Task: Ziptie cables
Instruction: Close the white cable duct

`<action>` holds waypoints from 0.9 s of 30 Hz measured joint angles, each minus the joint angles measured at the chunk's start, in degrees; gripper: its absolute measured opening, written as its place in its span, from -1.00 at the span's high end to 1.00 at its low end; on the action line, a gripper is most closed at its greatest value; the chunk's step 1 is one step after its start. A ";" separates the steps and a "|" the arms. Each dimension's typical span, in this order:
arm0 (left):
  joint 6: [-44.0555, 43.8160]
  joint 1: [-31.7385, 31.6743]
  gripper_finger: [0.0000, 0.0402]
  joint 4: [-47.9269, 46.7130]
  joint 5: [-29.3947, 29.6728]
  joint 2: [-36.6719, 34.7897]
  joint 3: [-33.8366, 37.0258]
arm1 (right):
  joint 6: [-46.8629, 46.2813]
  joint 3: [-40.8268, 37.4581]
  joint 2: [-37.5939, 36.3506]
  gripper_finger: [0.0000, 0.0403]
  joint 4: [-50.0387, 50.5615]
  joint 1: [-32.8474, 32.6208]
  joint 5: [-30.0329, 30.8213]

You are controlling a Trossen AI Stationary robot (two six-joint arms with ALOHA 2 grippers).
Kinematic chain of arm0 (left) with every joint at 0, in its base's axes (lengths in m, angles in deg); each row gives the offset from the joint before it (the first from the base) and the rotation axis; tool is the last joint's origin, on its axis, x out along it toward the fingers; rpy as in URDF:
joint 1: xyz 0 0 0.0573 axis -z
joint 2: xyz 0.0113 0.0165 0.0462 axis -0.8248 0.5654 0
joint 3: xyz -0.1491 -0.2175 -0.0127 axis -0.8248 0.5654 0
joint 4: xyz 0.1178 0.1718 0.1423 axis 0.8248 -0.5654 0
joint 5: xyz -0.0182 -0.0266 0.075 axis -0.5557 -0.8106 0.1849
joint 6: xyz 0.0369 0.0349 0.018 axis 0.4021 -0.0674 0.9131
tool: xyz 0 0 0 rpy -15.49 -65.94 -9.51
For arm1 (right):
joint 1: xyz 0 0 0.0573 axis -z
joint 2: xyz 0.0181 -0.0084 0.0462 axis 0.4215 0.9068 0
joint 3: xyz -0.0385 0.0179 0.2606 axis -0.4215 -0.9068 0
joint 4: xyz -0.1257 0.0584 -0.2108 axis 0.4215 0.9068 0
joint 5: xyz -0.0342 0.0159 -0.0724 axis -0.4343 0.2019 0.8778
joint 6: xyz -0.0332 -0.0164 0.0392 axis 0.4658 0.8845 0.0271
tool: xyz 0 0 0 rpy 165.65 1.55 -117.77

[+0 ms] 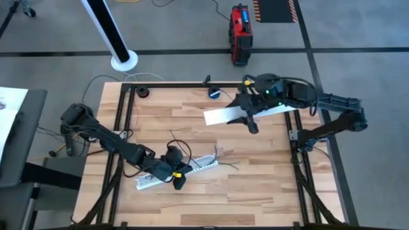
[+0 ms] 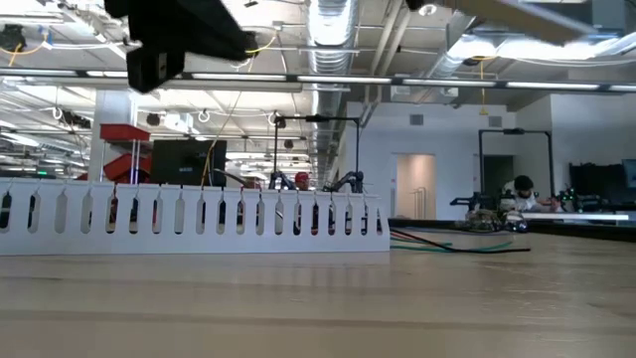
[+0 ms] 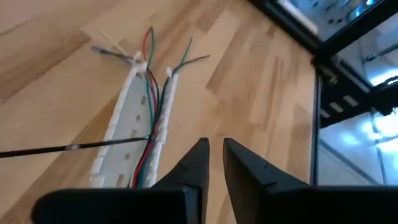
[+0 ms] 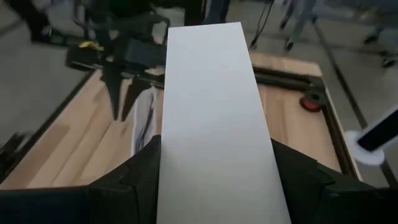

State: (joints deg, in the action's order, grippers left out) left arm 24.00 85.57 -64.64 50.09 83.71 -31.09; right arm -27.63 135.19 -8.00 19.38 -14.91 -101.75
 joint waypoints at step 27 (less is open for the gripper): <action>-2.35 -0.77 0.80 -7.00 8.57 3.30 -0.02 | -19.35 -38.91 8.59 -0.09 -49.48 -11.82 -0.76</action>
State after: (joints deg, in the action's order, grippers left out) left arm 21.65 84.80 -71.63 58.66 87.01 -31.11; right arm -46.98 96.29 0.60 -30.10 -26.73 -102.51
